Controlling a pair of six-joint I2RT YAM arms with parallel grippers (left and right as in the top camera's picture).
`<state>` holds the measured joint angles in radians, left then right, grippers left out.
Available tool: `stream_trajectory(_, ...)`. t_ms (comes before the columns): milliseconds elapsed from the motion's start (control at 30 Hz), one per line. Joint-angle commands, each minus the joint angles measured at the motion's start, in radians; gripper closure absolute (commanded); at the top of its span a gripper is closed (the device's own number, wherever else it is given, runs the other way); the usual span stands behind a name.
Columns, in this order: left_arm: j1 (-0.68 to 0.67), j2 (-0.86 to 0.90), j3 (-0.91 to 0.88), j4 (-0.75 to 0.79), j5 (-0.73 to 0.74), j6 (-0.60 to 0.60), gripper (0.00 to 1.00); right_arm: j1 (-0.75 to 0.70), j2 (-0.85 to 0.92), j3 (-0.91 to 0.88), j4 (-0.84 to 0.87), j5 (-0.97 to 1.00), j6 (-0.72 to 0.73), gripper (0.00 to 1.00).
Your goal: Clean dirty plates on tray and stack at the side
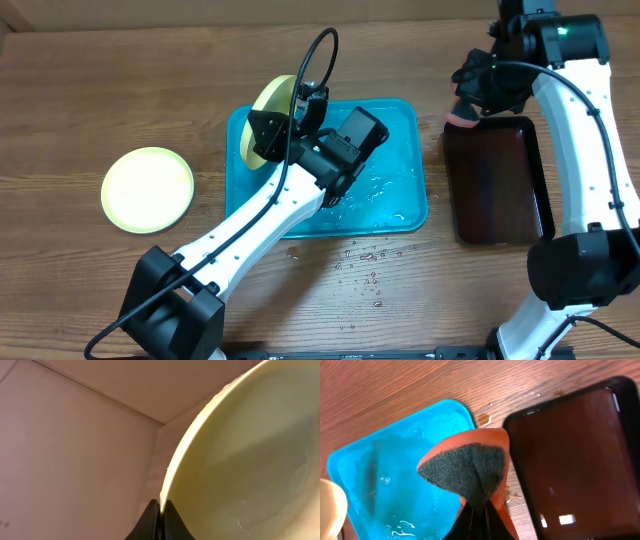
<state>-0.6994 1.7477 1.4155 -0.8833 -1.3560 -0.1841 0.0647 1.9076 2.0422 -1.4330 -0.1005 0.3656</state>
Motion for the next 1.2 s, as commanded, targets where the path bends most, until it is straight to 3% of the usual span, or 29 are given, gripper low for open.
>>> stream_trajectory(0,-0.008,-0.027,0.022,0.006,-0.072,-0.026,0.96,-0.035,-0.045,0.022,-0.012,-0.009,-0.014,0.96)
stream_trajectory(167,-0.008,-0.027,0.022,0.005,0.010,-0.041,0.96,-0.106,-0.053,0.021,-0.081,-0.005,-0.046,0.96)
stream_trajectory(467,0.037,-0.027,0.022,0.016,0.545,-0.066,0.96,-0.150,-0.053,-0.111,-0.118,0.137,-0.060,0.96)
stream_trajectory(833,0.196,-0.066,0.030,0.024,0.964,-0.063,0.96,-0.150,-0.053,-0.505,0.211,0.171,-0.172,0.96)
stream_trajectory(1000,0.328,-0.124,0.031,0.022,1.199,-0.058,0.96,-0.150,-0.053,-0.645,0.393,0.171,-0.317,0.95)
stream_trajectory(1167,0.410,-0.173,0.031,0.017,1.308,-0.018,0.96,-0.150,-0.053,-0.738,0.516,0.171,-0.375,0.86)
